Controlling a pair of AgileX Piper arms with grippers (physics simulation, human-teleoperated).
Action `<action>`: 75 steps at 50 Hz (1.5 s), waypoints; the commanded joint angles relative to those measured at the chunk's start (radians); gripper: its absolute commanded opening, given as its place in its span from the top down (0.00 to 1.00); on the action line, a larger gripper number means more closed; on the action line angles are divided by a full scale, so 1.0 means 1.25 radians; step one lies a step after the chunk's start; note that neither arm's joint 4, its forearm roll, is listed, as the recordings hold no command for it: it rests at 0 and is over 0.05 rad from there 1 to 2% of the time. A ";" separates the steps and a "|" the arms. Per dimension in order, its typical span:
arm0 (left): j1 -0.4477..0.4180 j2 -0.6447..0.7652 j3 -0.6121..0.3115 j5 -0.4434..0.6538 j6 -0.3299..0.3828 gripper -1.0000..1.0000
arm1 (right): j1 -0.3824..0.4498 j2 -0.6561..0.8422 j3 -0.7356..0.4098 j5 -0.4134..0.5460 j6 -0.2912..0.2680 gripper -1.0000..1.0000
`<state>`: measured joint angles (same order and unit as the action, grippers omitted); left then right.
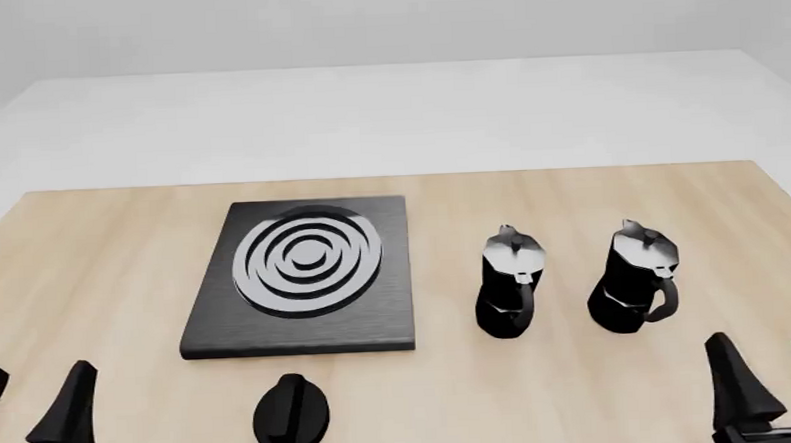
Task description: Put the right moka pot on the stove.
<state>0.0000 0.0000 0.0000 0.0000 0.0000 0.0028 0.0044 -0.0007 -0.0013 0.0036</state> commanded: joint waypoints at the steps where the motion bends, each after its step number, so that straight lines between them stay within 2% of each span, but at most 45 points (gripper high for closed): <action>1: 0.000 0.000 0.000 0.000 0.000 0.00 | 0.008 0.021 -0.001 -0.010 0.012 0.00; 6: 0.000 0.000 0.000 0.000 0.000 0.00 | 0.009 0.059 -0.007 -0.030 0.006 0.00; 8: 0.000 0.000 0.000 0.000 0.000 0.00 | -0.006 0.175 -0.008 -0.110 -0.013 0.00; 10: 0.000 0.000 0.000 0.000 0.000 0.00 | -0.024 0.258 -0.018 -0.157 -0.007 0.00; 14: 0.000 0.000 0.000 0.000 0.000 0.00 | -0.020 0.338 -0.028 -0.202 -0.010 0.00; 15: 0.000 0.000 0.000 0.000 0.000 0.00 | -0.020 0.535 -0.037 -0.340 -0.005 0.00; 17: 0.000 0.000 0.000 0.000 0.000 0.00 | -0.021 0.591 -0.035 -0.388 0.000 0.00; 23: 0.000 0.000 0.000 0.000 0.000 0.00 | -0.033 0.682 -0.029 -0.464 0.005 0.00; 47: 0.000 0.000 0.000 0.000 0.000 0.00 | -0.039 0.898 -0.059 -0.618 -0.019 0.00; 57: 0.000 0.000 0.000 0.000 0.000 0.00 | -0.043 0.995 -0.068 -0.695 -0.015 0.00; 75: 0.000 0.000 0.000 0.000 0.000 0.00 | -0.042 1.100 -0.093 -0.753 -0.011 0.00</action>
<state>0.0000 0.0000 0.0000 0.0000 0.0000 -0.0525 1.3066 -0.1026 -0.8988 -0.0158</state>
